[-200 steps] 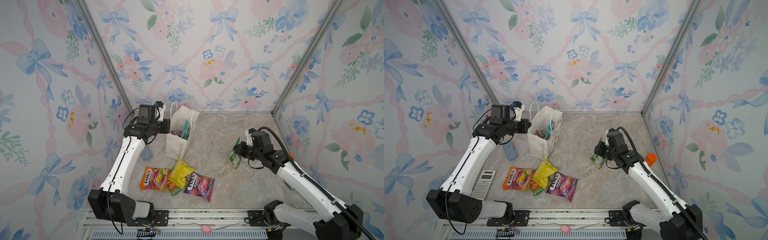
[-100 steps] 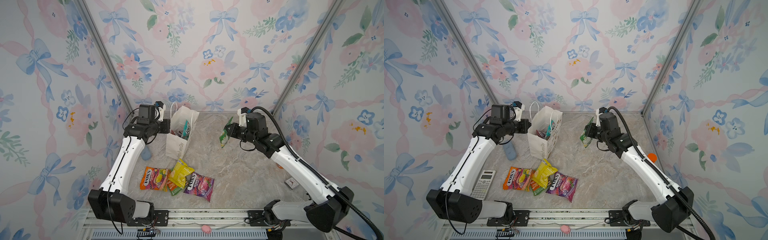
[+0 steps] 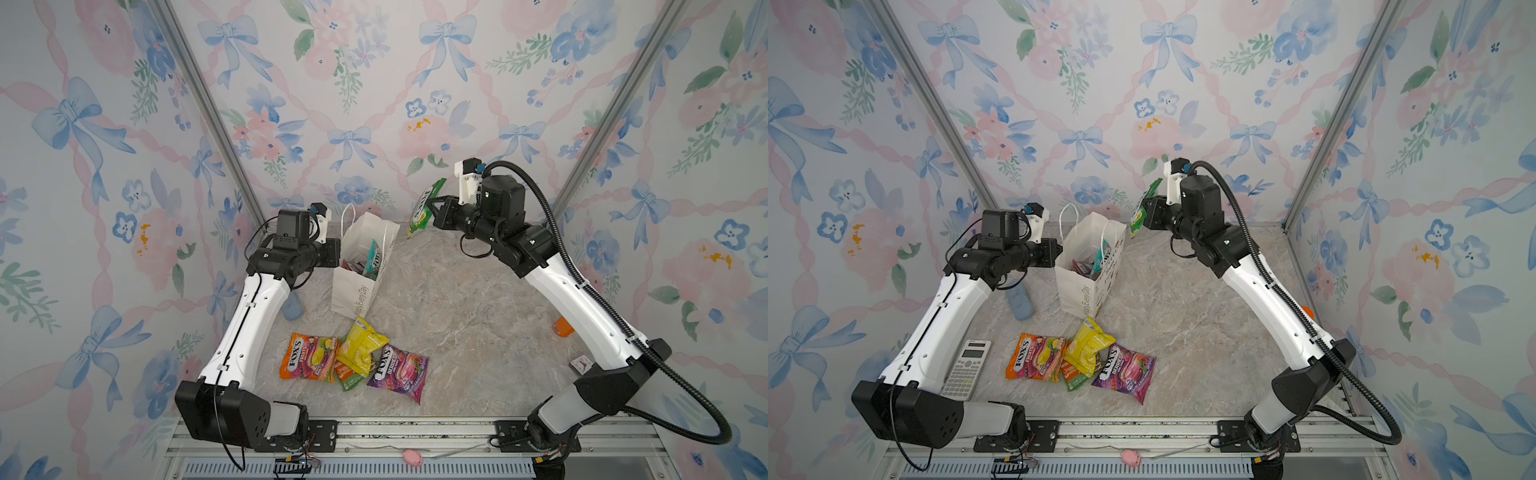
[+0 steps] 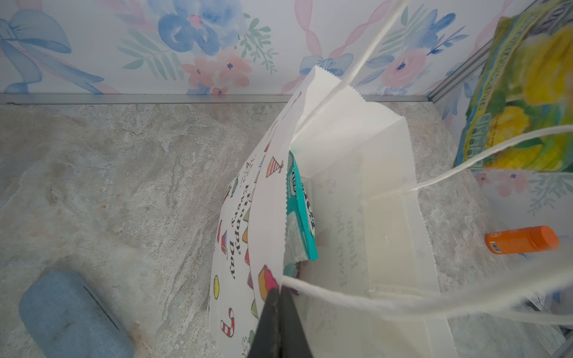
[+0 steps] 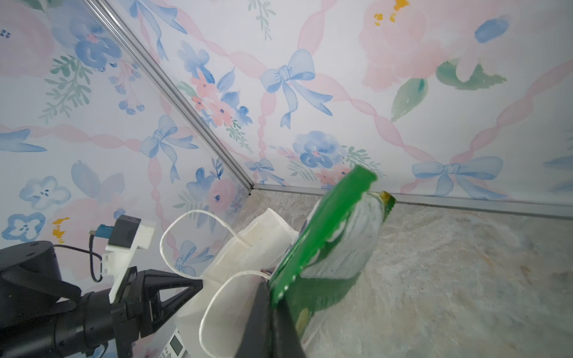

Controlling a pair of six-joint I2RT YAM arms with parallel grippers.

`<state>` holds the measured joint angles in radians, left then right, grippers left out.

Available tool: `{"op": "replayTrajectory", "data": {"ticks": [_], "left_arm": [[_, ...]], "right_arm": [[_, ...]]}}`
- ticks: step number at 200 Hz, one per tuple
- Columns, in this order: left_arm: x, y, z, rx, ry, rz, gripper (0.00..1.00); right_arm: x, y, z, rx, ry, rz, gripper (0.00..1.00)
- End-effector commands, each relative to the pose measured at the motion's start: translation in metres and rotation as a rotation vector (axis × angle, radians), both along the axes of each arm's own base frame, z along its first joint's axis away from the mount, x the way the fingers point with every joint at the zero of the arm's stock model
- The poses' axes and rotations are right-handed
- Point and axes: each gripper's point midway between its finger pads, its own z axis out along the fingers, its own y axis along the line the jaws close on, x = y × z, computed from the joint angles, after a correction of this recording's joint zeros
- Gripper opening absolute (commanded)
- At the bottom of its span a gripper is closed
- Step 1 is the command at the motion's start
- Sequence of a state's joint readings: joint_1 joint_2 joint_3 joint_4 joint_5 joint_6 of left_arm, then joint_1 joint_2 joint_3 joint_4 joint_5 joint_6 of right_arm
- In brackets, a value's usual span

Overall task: Place the snacks into the paper bag
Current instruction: Place the snack in the paper bag.

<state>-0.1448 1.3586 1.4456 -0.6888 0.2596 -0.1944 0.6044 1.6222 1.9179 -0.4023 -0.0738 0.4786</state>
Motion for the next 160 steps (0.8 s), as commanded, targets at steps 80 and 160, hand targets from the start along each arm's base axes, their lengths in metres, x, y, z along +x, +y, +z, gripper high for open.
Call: {"op": "replayTrajectory", "data": {"ticks": [80, 160], "left_arm": [[-0.003, -0.007, 0.017, -0.02, -0.064, -0.035, 0.0], [-0.004, -0.007, 0.02, -0.015, -0.076, -0.036, 0.0]], "right_arm": [[0.014, 0.056, 0.087, 0.037, -0.228, 0.108, 0.0], [0.021, 0.113, 0.076, 0.131, -0.235, 0.241, 0.0]]}}
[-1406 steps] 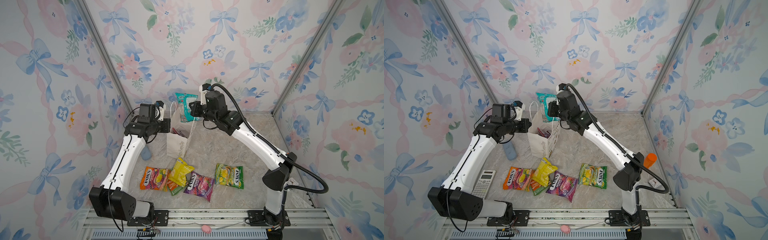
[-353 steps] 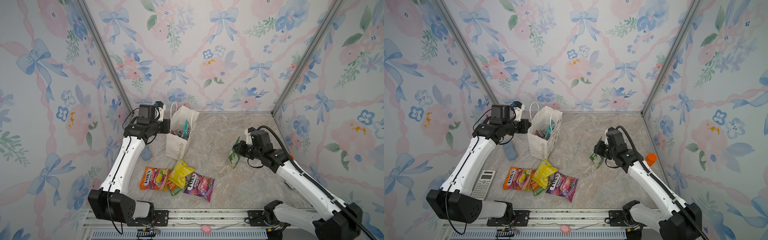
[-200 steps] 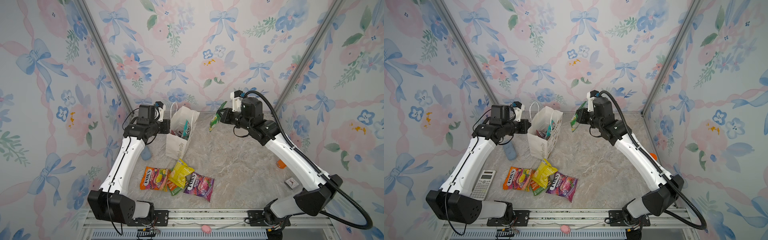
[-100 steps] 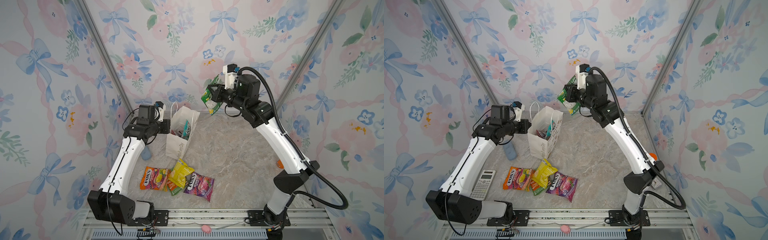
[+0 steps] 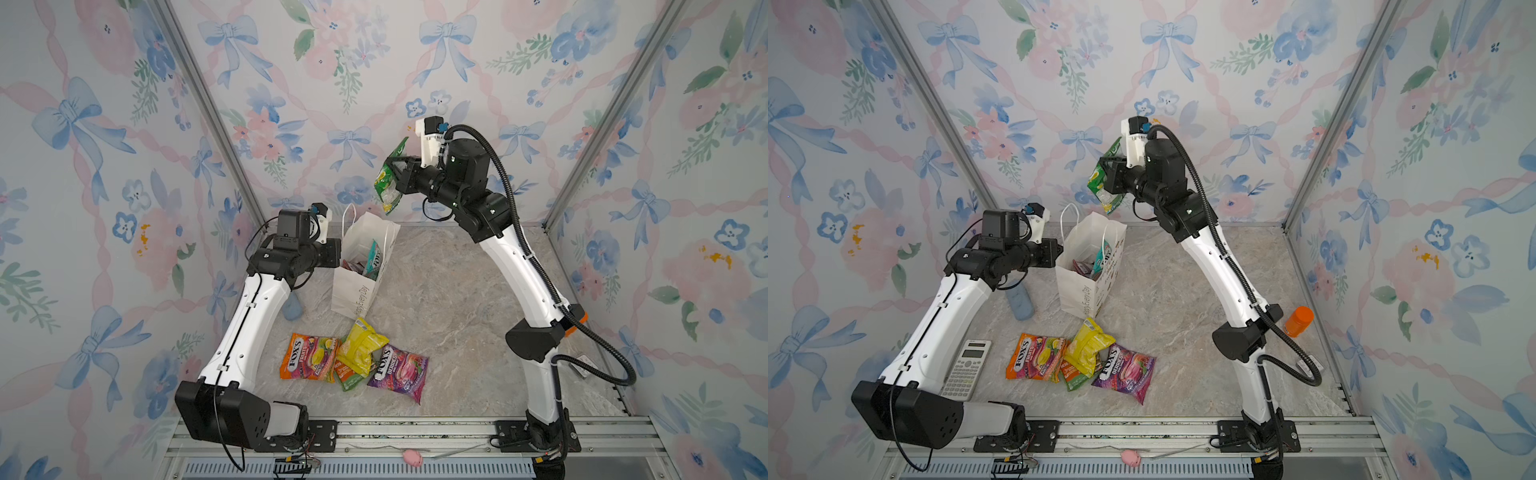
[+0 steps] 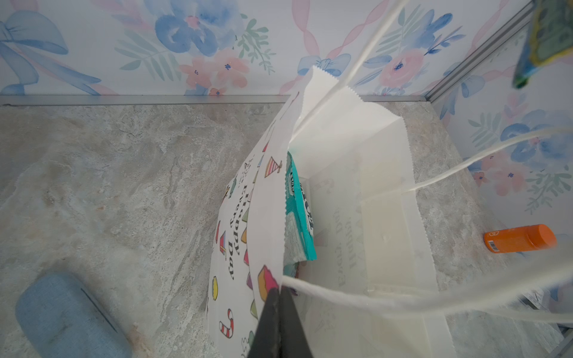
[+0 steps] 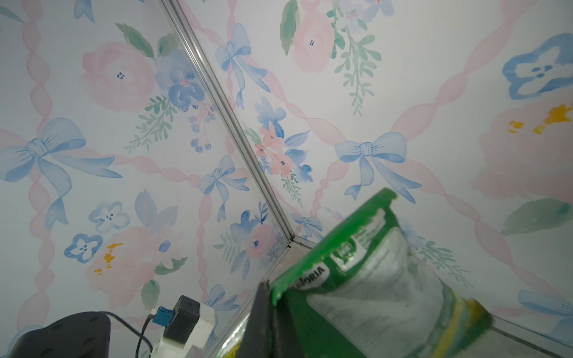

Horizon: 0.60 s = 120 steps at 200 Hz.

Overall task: Place the snacks into the paper bag
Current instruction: Place the snack in the paper bag.

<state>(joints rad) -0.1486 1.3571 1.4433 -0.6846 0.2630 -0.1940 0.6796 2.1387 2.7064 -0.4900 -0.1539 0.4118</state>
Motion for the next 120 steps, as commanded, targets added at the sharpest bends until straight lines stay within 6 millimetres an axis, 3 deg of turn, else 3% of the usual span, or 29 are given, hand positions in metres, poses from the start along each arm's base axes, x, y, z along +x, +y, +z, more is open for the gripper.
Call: {"op": "replayTrajectory", "data": {"ticks": [1, 54, 120], "left_arm": [[-0.004, -0.005, 0.02, -0.013, -0.073, -0.03, 0.0], [-0.004, -0.004, 0.021, -0.011, -0.077, -0.031, 0.0], [-0.005, -0.003, 0.02, -0.009, -0.076, -0.029, 0.0]], "right_arm": [[-0.017, 0.019, 0.017, 0.057, -0.042, 0.086, 0.0], [-0.032, 0.043, -0.01, 0.017, 0.034, 0.173, 0.0], [-0.042, 0.042, -0.034, -0.027, 0.103, 0.186, 0.0]]}}
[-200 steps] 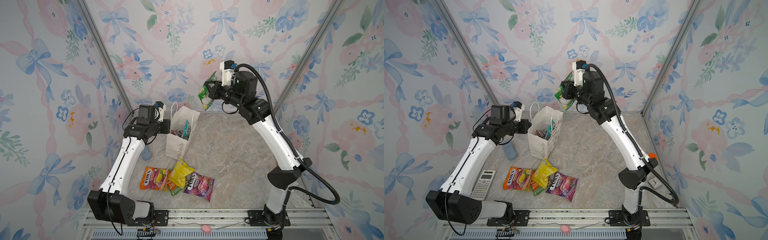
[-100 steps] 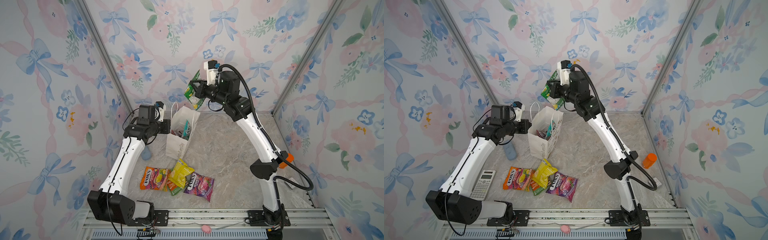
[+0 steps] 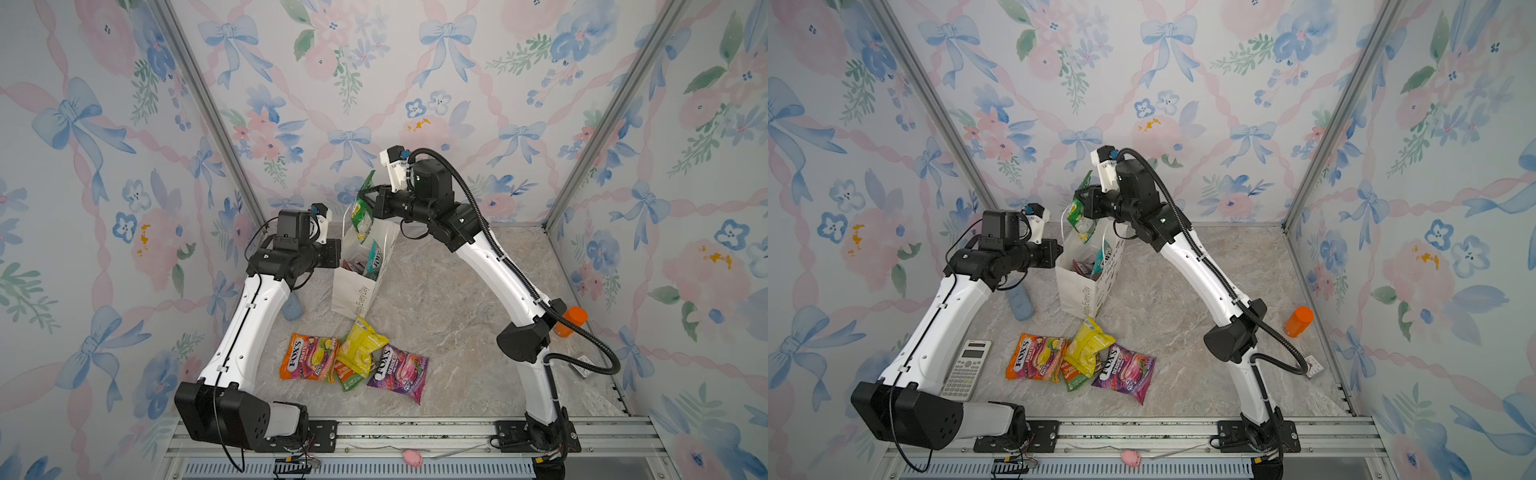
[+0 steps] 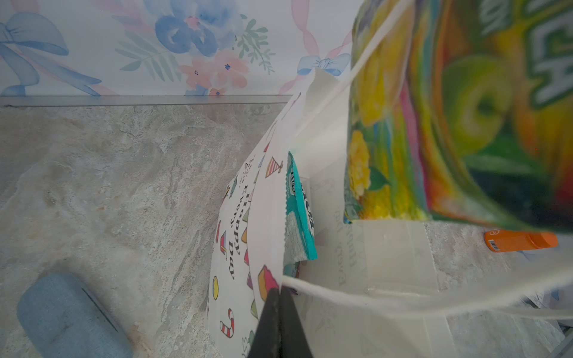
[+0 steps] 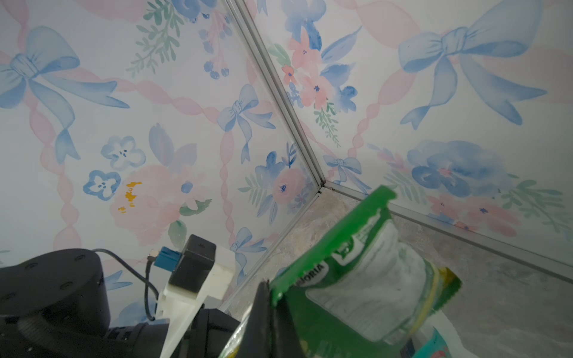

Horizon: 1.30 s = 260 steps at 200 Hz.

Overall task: Place the snacks into the paper bag
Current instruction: Place the snack in the paper bag.

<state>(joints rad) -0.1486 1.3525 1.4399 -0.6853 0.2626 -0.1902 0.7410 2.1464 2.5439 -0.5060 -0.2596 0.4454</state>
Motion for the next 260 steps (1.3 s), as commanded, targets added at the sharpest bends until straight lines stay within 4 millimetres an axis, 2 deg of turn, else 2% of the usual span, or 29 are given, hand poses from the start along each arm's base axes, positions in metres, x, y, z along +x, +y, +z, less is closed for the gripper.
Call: {"op": "replayTrajectory", "data": {"ticks": [1, 158, 209, 260], "left_arm": [[-0.004, -0.004, 0.02, -0.012, -0.076, -0.027, 0.0], [-0.005, -0.003, 0.023, -0.016, -0.08, -0.026, 0.0], [-0.005, -0.004, 0.023, -0.018, -0.081, -0.029, 0.0], [-0.005, -0.004, 0.023, -0.02, -0.079, -0.029, 0.0]], "right_arm": [[-0.021, -0.012, 0.043, 0.074, -0.064, 0.02, 0.0], [-0.042, -0.04, -0.004, 0.015, 0.039, -0.023, 0.0], [-0.04, -0.04, -0.025, -0.013, 0.081, -0.037, 0.0], [-0.03, -0.031, -0.035, -0.034, 0.104, -0.038, 0.0]]}}
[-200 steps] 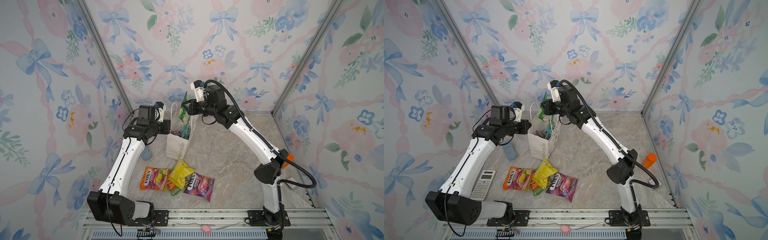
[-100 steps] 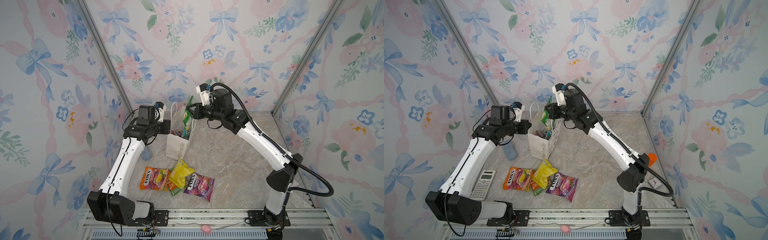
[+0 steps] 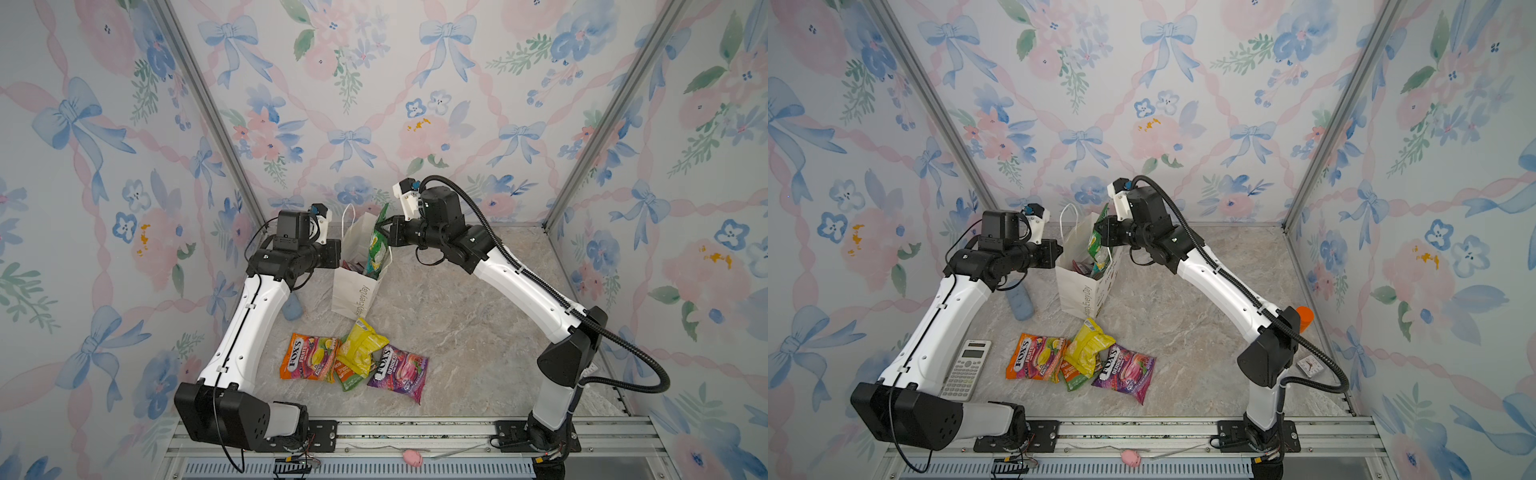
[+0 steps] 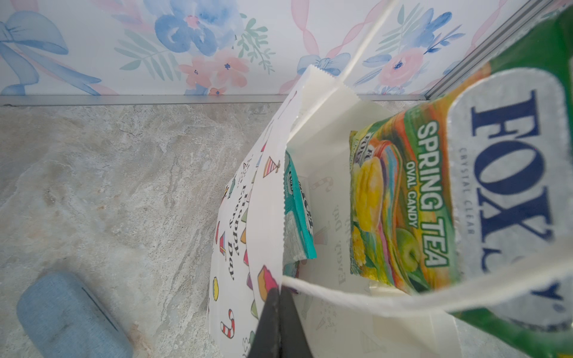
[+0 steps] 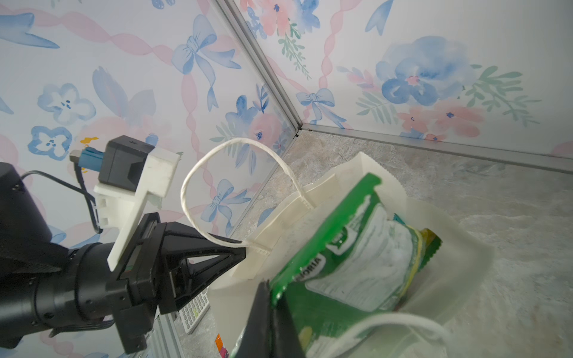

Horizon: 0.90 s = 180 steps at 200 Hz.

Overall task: Place the snacks into the paper bag
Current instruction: Place the snack in the paper bag.

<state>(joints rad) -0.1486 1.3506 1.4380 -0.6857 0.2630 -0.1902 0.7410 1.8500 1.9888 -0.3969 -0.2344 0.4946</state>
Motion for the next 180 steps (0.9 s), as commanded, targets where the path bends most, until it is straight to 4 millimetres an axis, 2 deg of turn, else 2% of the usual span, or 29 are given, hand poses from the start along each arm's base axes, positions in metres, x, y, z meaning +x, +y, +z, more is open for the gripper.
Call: {"op": "replayTrajectory", "data": {"ticks": [1, 19, 33, 47, 71, 124, 150, 180], "left_arm": [[-0.004, -0.004, 0.023, -0.02, -0.08, -0.029, 0.0], [-0.004, -0.004, 0.024, -0.018, -0.082, -0.028, 0.0], [-0.005, -0.004, 0.024, -0.016, -0.083, -0.027, 0.0], [-0.005, -0.004, 0.024, -0.015, -0.084, -0.028, 0.0], [-0.004, -0.004, 0.022, -0.014, -0.079, -0.028, 0.0], [-0.004, -0.004, 0.02, -0.012, -0.075, -0.027, 0.0], [-0.004, -0.004, 0.019, -0.011, -0.073, -0.027, 0.0], [-0.004, -0.003, 0.018, -0.009, -0.071, -0.023, 0.0]], "right_arm": [[0.002, 0.004, 0.024, 0.045, -0.042, -0.003, 0.0], [0.008, 0.011, 0.019, 0.031, -0.024, 0.005, 0.01], [0.011, 0.017, 0.017, 0.025, -0.012, 0.019, 0.17], [0.012, 0.021, 0.02, 0.028, -0.012, 0.034, 0.39], [0.012, 0.021, 0.036, 0.042, -0.047, 0.036, 0.58], [0.005, 0.002, 0.059, 0.066, -0.11, 0.019, 0.64], [0.002, -0.017, 0.068, 0.103, -0.135, -0.008, 0.65], [-0.001, -0.051, 0.071, 0.153, -0.154, -0.067, 0.68]]}}
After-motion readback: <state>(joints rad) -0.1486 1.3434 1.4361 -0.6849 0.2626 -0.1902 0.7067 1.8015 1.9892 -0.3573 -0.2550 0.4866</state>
